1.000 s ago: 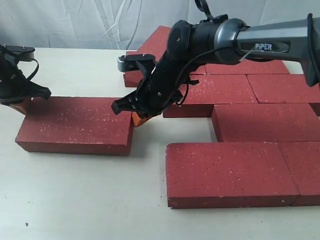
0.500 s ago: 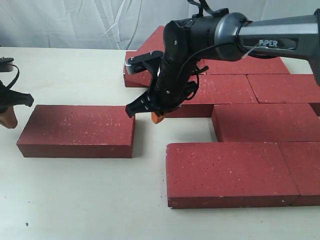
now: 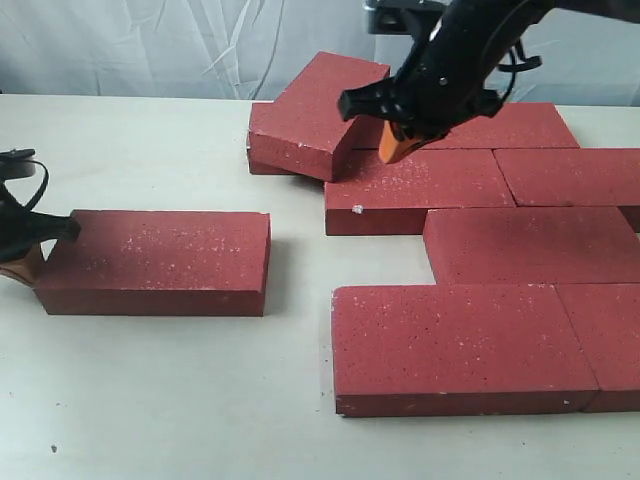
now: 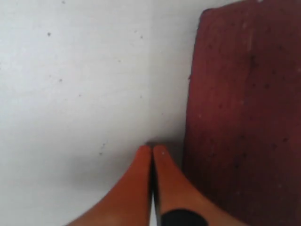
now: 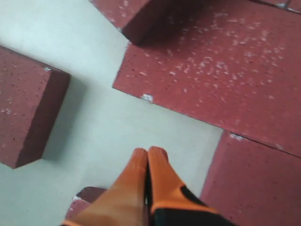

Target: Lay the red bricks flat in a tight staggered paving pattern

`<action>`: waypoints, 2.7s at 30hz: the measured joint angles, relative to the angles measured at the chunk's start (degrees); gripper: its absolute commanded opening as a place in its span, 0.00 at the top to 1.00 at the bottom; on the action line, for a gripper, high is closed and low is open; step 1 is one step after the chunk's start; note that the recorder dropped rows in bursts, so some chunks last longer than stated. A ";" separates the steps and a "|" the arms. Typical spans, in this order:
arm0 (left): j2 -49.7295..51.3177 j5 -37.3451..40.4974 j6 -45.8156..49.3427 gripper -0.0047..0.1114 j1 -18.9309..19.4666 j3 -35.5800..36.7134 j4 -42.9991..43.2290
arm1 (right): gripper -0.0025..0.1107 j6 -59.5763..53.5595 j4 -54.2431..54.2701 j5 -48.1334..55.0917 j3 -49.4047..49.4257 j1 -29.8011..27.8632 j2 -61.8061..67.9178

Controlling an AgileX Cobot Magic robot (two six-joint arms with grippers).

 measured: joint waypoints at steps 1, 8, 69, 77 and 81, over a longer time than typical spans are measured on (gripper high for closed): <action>0.00 -0.29 0.89 0.96 0.00 0.10 -0.72 | 0.98 -0.47 0.00 0.94 0.00 -0.96 -0.41; 0.00 -1.61 12.81 0.96 0.00 0.10 -11.92 | 0.98 -1.76 0.01 3.79 0.00 -3.61 -1.55; -7.36 -0.02 34.37 0.96 0.00 0.36 -34.79 | 0.98 -2.94 1.26 3.70 0.40 -2.97 -1.55; -8.03 -4.49 23.05 0.96 0.34 0.36 -23.41 | 0.98 -6.29 2.10 4.37 5.80 3.37 -1.65; -7.27 -4.96 22.10 0.96 0.33 0.36 -22.86 | 0.98 -7.35 2.10 3.98 7.33 6.97 -1.65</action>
